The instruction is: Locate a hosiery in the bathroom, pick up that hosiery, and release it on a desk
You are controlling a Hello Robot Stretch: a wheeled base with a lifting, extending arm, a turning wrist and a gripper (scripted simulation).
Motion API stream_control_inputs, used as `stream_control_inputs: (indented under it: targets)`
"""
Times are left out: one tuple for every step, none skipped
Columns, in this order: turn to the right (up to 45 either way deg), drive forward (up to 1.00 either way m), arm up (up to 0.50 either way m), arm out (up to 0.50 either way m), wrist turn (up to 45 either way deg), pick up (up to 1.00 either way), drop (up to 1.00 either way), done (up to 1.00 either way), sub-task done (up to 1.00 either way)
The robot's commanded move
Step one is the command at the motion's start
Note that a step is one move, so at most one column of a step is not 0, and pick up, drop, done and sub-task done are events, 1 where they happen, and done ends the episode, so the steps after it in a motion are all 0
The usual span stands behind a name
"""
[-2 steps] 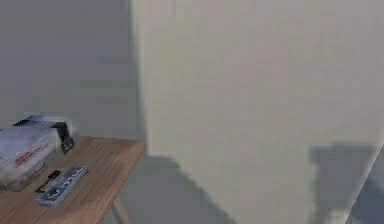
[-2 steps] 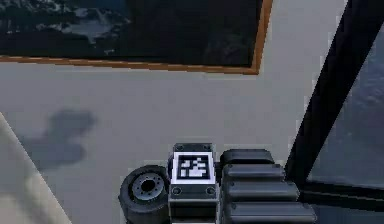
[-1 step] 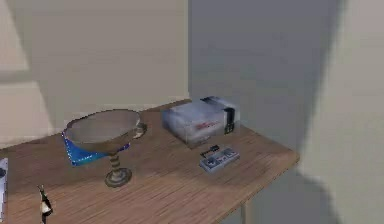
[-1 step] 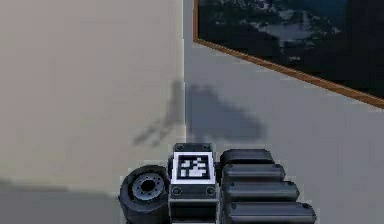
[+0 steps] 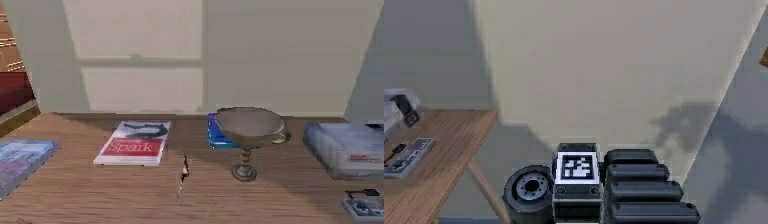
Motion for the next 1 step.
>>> stream_control_inputs:
  targets:
    - [45.0, 0.0, 0.0, 0.0, 0.0, 0.0, 0.0, 0.0, 0.0]
